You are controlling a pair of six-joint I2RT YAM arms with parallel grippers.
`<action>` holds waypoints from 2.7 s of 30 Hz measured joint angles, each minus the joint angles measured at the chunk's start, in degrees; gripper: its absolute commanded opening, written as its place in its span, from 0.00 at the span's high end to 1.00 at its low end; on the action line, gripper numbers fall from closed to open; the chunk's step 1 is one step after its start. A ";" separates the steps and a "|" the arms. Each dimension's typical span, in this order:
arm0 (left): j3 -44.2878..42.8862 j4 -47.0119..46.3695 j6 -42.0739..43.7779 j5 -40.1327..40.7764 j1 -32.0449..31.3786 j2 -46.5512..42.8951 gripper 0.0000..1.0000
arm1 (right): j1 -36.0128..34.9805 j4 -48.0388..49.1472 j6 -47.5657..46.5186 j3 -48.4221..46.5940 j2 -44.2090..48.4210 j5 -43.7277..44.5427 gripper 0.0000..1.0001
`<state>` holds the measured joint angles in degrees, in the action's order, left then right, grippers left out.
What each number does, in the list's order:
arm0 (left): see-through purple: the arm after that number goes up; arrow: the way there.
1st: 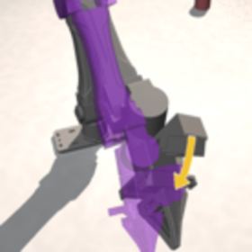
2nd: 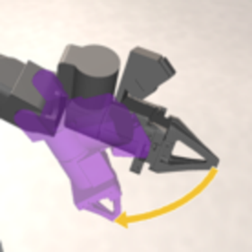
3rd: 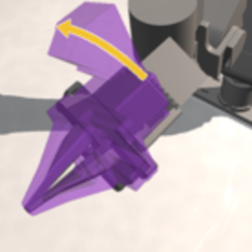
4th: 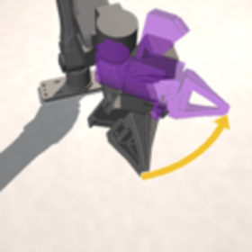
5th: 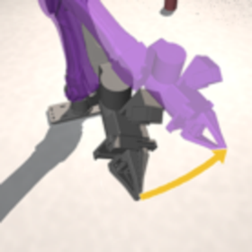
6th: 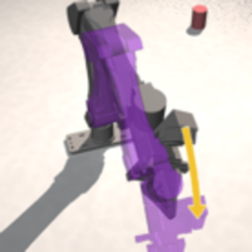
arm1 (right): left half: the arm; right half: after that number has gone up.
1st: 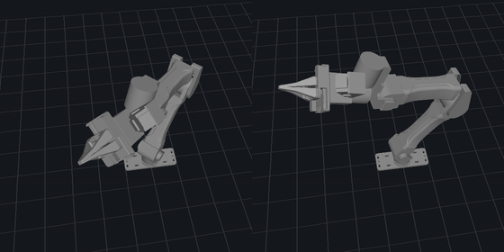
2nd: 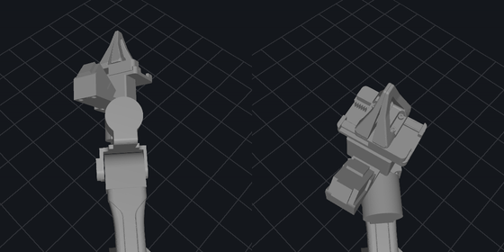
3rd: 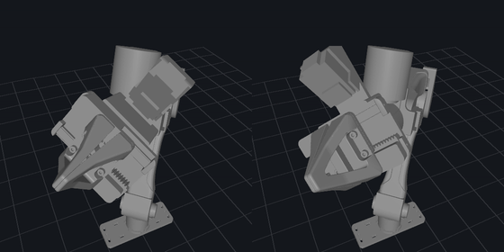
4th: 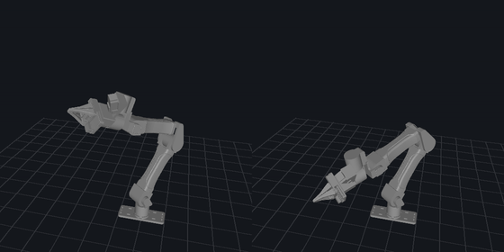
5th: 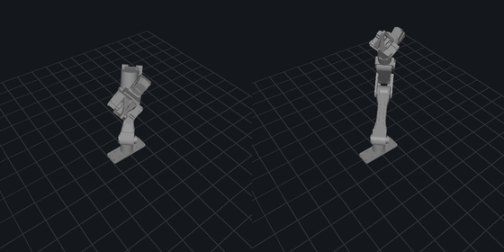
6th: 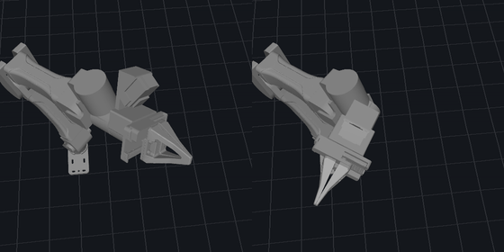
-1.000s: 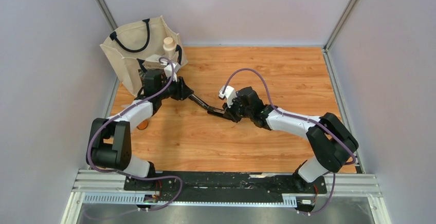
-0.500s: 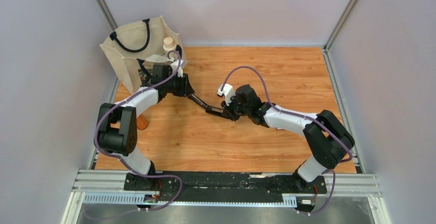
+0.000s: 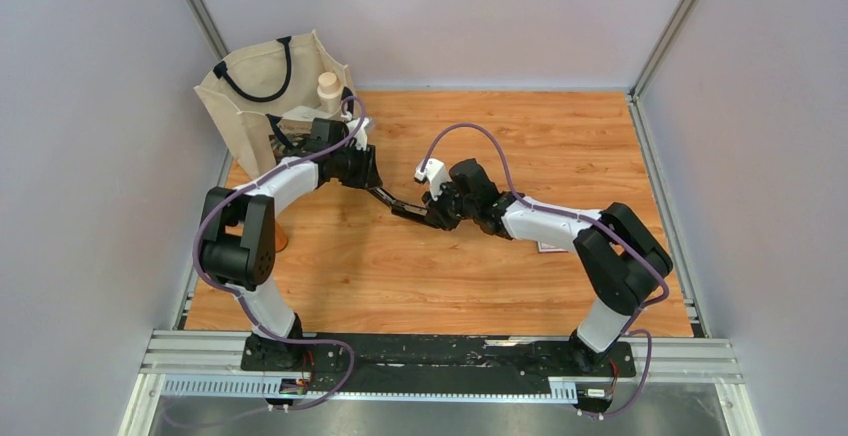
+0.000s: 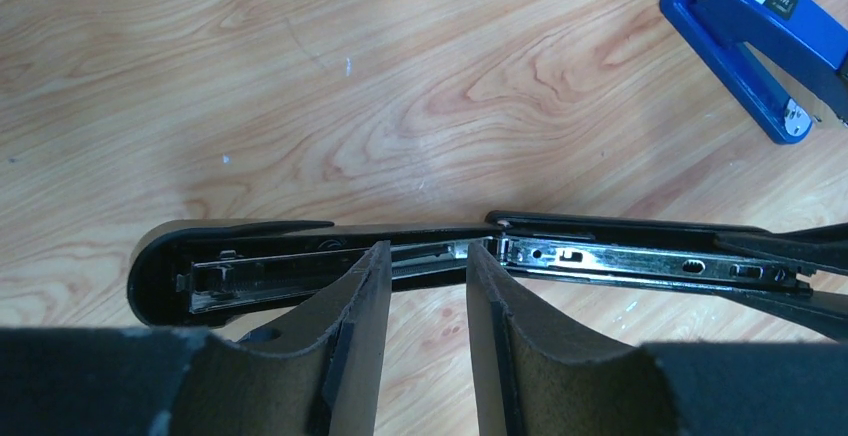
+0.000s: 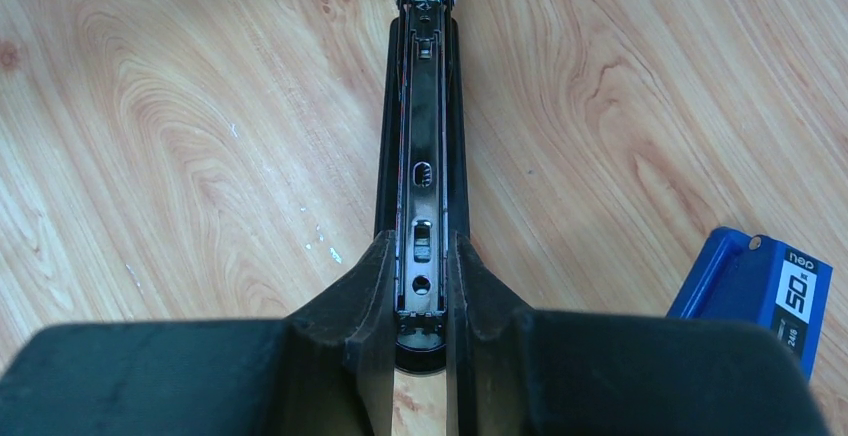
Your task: Load the staples into the stapler
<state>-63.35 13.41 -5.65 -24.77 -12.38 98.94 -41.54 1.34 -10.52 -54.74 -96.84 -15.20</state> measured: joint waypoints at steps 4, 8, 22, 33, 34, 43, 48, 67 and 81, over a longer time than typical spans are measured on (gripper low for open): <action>-0.92 1.53 0.22 0.26 -0.02 0.37 0.58 | 0.00 -0.55 -0.02 -1.25 -1.42 -0.09 1.00; -2.36 2.99 0.48 0.59 -0.04 1.18 0.58 | -0.02 -0.90 -0.07 -2.75 -3.32 -0.07 1.00; -6.64 11.19 2.21 3.61 -0.83 5.75 0.59 | -2.67 -5.60 -1.95 -4.42 -7.56 4.46 1.00; -6.64 11.58 2.56 2.54 -0.83 3.17 0.53 | -3.56 -10.05 -3.15 -5.09 -6.45 5.55 0.54; -6.64 11.47 2.54 2.32 -0.83 2.25 0.53 | -3.65 -10.56 -3.15 -5.09 -6.27 5.64 0.51; -6.67 10.25 2.51 0.17 -0.83 -4.13 0.45 | -3.48 -18.34 -5.27 -4.50 -1.25 4.59 0.36; -6.93 10.23 3.19 -0.26 -1.79 -5.18 0.30 | -0.68 -19.71 -6.10 -4.20 6.40 5.29 0.33; -44.70 26.14 52.74 0.96 -29.77 11.74 0.16 | 43.52 -27.65 -5.60 3.82 39.36 -3.56 0.17; -48.00 38.51 77.66 5.05 -38.27 28.20 0.16 | 48.59 -27.65 -4.37 4.68 38.69 -6.45 0.18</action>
<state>-111.35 51.92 72.01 -19.73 -50.65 127.13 7.05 -26.30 -14.90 -50.06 -58.15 -21.65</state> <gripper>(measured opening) 0.843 0.831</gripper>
